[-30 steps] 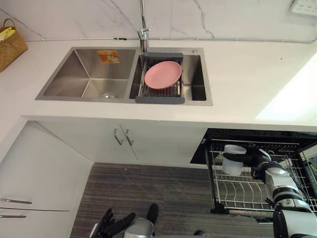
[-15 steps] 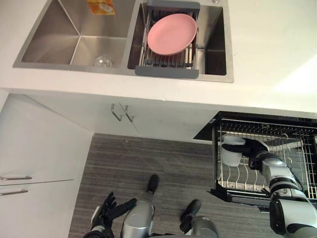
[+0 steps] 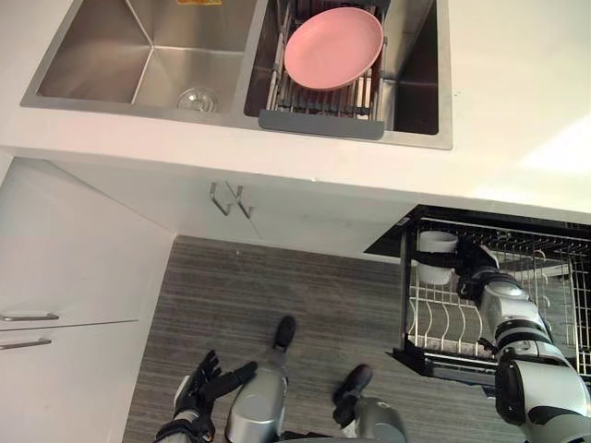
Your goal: Walk over to the sink, pick up the cup, carry it to the dishwasher, place the cup inside the dishwasher, then close the dishwasher door
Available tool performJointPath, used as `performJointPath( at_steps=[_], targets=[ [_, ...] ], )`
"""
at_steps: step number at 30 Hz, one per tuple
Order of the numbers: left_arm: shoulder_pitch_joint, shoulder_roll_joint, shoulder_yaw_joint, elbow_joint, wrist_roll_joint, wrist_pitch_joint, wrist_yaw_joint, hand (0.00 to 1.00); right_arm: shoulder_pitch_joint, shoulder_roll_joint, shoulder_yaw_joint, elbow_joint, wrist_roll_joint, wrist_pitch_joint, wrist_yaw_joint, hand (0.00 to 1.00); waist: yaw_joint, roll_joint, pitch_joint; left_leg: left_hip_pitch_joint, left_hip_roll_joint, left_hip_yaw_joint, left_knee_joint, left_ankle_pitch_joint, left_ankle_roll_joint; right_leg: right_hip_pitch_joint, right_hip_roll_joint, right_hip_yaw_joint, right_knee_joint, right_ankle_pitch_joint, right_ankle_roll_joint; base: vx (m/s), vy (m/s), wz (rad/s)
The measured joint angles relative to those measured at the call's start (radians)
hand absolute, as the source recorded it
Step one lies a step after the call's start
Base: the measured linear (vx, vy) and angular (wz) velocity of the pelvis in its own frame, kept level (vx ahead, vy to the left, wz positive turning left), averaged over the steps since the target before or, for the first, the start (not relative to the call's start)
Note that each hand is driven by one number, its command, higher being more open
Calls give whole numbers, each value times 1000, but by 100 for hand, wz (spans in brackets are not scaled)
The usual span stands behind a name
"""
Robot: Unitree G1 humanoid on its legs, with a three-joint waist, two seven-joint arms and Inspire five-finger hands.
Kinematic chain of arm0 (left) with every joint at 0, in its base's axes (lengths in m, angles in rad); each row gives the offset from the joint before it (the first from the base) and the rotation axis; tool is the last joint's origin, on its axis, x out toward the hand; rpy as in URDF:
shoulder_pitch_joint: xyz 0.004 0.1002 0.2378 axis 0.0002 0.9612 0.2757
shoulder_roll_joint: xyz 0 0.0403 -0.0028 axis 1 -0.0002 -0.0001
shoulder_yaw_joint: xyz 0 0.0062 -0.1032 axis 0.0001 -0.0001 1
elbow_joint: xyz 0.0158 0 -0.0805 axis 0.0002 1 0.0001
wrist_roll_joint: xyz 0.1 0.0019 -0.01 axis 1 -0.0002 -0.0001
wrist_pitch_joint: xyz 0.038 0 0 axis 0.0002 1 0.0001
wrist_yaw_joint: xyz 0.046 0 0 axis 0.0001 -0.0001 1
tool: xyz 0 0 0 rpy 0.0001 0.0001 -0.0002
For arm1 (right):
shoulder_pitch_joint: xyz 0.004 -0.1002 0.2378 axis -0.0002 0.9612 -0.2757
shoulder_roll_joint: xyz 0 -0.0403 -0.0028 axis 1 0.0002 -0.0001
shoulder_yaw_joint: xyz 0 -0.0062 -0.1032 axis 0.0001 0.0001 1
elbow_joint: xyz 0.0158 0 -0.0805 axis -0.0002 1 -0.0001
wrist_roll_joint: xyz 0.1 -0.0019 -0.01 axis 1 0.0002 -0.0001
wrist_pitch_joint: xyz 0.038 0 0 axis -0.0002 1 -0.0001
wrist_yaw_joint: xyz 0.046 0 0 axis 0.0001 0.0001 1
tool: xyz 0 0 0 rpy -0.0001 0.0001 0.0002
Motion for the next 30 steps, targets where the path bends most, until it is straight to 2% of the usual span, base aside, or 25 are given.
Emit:
performJointPath(
  at_steps=[6, 8, 10, 12, 15, 20, 26, 30],
  targets=[
    [0, 10, 0, 0, 5, 3, 4, 100, 66, 0, 1, -61, 12, -1, 36, 100, -4, -24, -7, 23, 2, 6, -1, -5, -4, 20, 0, 11, 0, -1, -2, -7, 4, -2],
    [0, 15, 1, 4, 15, 5, 8, 100, 109, 1, 1, -117, 13, 0, 49, 100, -5, -36, -18, 29, 1, 16, -1, -9, -6, 20, 0, 23, 0, -2, -3, -24, 21, -14],
    [1, 18, 3, 25, 24, 9, 20, 100, 177, 4, 3, -202, 14, 4, 51, 100, -9, -50, -52, 38, 2, 34, -1, -17, -3, 20, -2, 41, -1, -6, -10, 1, 11, -21],
    [5, 18, 6, 37, 26, 9, 25, 100, 217, 9, 3, -262, 19, 13, 50, 100, -18, -58, -77, 43, 2, 43, -1, -23, -1, 20, -2, 50, -2, -7, -10, 15, 0, -16],
    [8, 16, 25, 68, 45, 8, 29, 100, 289, 43, 1, -406, 50, 25, 43, 100, -57, -72, -126, 54, 3, 57, -1, -26, 1, 23, -2, 65, -7, -8, -8, 32, -15, -16],
    [11, -13, 64, 98, 65, -10, 37, 100, 374, 109, -1, -564, 50, 54, 75, 100, -82, -73, -175, 83, 11, 90, -1, -37, 1, 35, 2, 99, -11, -6, -4, 19, -13, -21],
    [56, -48, 143, 121, 103, -49, 97, 100, 496, 234, -1, -838, 84, 55, 137, 100, -112, -71, -223, 121, 30, 131, -1, -51, -7, 49, 16, 143, -16, -6, -4, -5, -18, -21],
    [104, -92, 220, 118, 90, -89, 144, 100, 677, 354, -10, -1027, 167, 51, 180, 100, -122, -56, -254, 118, 38, 120, 1, -52, -11, 56, 25, 137, -18, -7, -4, -22, -36, 4]
  ],
)
